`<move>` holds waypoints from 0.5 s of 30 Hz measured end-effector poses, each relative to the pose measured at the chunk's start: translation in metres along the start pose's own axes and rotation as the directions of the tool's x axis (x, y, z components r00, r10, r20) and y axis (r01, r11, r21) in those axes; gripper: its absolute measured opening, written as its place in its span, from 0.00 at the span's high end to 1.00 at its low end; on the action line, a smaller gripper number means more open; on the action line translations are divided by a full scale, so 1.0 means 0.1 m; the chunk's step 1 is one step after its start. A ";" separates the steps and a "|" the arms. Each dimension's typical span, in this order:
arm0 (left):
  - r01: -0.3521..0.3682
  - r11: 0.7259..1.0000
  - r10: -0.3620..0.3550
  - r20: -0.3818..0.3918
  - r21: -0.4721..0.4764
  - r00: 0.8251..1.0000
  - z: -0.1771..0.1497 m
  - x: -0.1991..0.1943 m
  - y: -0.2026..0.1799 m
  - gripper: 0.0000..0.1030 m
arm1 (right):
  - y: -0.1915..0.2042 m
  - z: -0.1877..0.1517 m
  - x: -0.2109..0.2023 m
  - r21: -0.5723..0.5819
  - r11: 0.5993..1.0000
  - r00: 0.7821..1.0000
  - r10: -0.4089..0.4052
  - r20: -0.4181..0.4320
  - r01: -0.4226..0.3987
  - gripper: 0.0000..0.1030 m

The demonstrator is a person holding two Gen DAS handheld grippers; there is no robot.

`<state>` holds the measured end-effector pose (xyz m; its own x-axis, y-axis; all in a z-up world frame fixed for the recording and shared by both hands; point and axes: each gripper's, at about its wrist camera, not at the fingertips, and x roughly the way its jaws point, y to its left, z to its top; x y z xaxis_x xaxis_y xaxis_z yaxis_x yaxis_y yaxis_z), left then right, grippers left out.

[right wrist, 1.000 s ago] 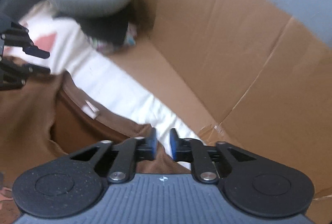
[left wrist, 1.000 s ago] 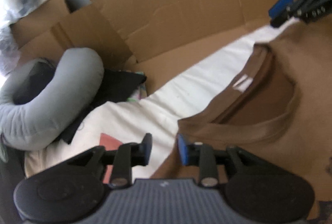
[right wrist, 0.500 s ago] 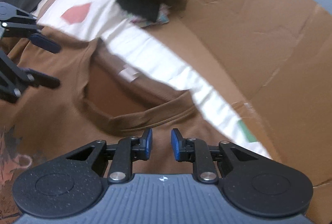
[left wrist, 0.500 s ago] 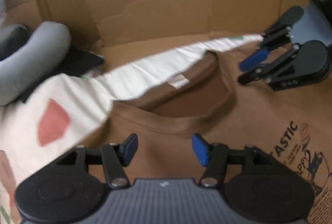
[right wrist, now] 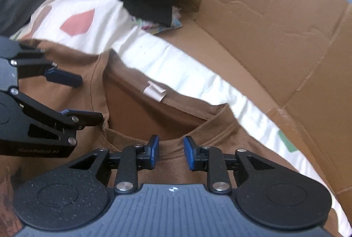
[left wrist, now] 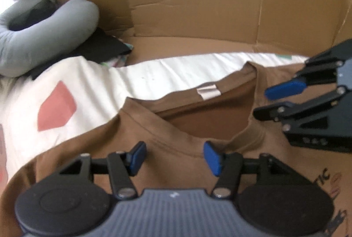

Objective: Fold clothes
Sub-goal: 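Open both tools, release the collar and move back over the flat T-shirt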

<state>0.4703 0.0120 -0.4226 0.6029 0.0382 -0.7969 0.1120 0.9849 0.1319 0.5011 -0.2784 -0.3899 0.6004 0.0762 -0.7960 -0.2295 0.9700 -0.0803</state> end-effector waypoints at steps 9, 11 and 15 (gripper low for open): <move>0.010 0.999 -0.011 -0.013 -0.048 1.000 -0.18 -0.53 -0.09 0.40 | -0.41 -0.28 -0.69 0.186 0.980 0.997 -0.074 0.000 0.073 0.51; 0.008 0.998 -0.010 -0.023 -0.070 1.000 -0.21 -0.61 -0.10 0.40 | -0.46 -0.40 -0.81 0.207 0.974 0.996 -0.094 -0.010 0.094 0.51; -0.022 0.995 0.015 -0.062 -0.102 0.998 -0.26 -0.68 -0.09 0.39 | -0.53 -0.63 -1.02 0.235 0.965 0.993 -0.115 -0.033 0.120 0.51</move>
<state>0.4077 0.0048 -0.3848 0.5542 0.0636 -0.8299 0.0177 0.9960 0.0881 0.4038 -0.3517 -0.3426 0.5971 -0.0438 -0.8010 0.0307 0.9990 -0.0318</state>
